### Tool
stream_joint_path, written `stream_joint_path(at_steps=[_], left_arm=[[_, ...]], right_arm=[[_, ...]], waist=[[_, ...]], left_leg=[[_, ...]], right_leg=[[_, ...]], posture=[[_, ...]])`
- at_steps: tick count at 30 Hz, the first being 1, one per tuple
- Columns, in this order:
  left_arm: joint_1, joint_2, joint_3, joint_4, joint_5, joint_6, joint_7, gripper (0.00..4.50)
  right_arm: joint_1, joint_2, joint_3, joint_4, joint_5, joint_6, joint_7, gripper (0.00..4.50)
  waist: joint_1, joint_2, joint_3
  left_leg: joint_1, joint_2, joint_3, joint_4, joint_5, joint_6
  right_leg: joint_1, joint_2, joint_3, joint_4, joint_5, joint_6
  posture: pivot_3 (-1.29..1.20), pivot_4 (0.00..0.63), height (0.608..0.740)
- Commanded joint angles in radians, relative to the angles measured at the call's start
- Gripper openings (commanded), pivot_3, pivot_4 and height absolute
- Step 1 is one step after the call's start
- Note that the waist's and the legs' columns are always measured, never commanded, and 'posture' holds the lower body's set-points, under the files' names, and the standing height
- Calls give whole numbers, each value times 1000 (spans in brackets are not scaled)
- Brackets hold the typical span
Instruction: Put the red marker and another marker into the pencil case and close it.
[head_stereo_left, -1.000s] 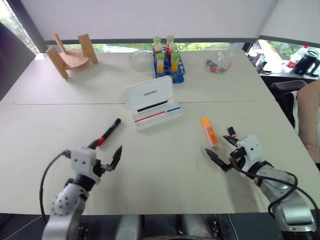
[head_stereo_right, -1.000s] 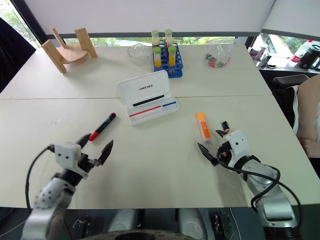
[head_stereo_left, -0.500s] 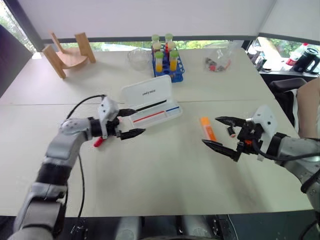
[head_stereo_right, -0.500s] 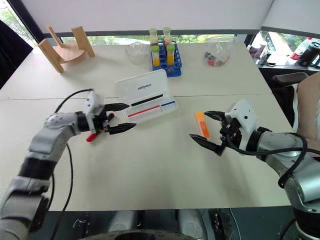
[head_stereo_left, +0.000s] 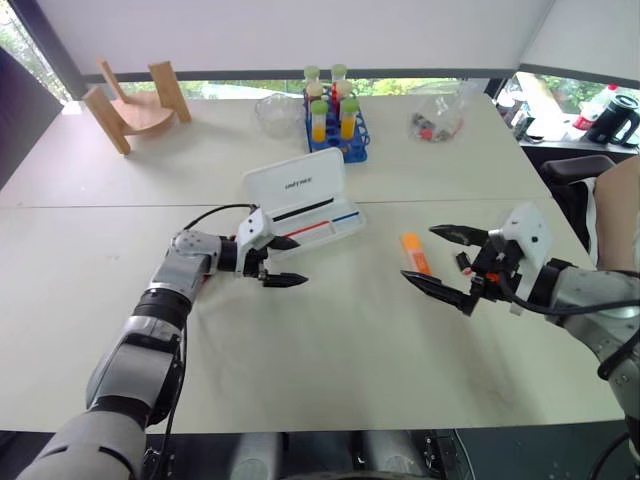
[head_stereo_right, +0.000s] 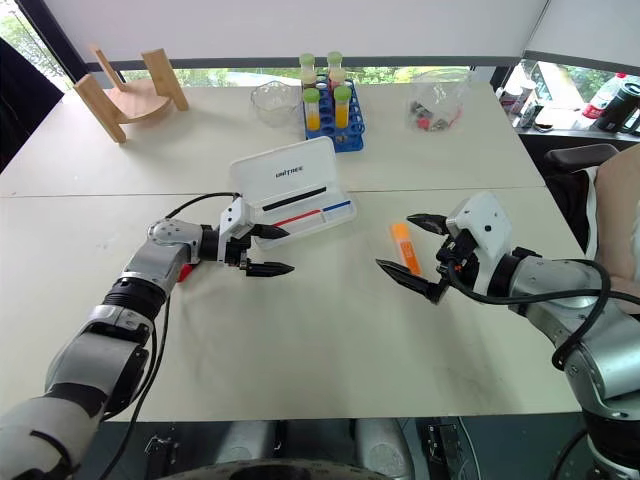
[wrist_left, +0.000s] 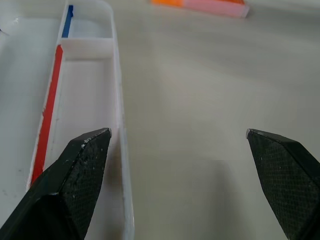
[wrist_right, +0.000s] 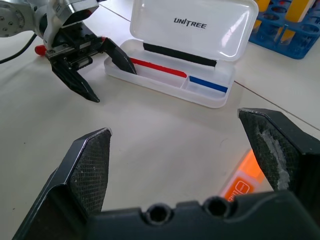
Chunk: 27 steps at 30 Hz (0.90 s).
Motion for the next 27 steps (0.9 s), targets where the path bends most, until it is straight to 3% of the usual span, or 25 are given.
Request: stream_joint_path(at_steps=[1, 3, 10, 19, 27], left_arm=[[-25, -13, 6, 38, 38, -33, 41, 4225], [-29, -23, 11, 61, 45, -31, 48, 3610], [-7, -22, 18, 40, 44, -16, -3, 107], [194, 74, -12, -276, -6, 16, -184, 43], [283, 128, -8, -394, -11, 35, -181, 43]], right_arm=[[-7, 2, -26, -49, 12, -2, -18, 4500], [-14, 2, -24, -46, 15, -2, -20, 4500], [-39, -7, -13, -21, 14, -12, -9, 4500], [-62, -13, -1, -9, 10, -21, 19, 4500], [-86, -11, 19, 10, -5, -28, 34, 4500]], waist=[[0, 0, 0], [-1, 0, 0], [-1, 0, 0], [-4, 1, 0], [-2, 1, 0]], left_leg=[[0, 0, 0, 0, 0, 0], [0, 0, 0, 1, 0, 0], [0, 0, 0, 0, 0, 0], [0, 0, 0, 0, 0, 0], [1, 0, 0, 1, 0, 0]], right_leg=[[0, 0, 0, 0, 0, 0], [0, 0, 0, 1, 0, 0], [0, 0, 0, 1, 0, 0], [-1, 0, 0, 2, 0, 0], [0, 0, 0, 3, 0, 0]], posture=[[0, 150, 740], [0, 150, 740], [0, 150, 740], [0, 150, 740], [0, 150, 740]])
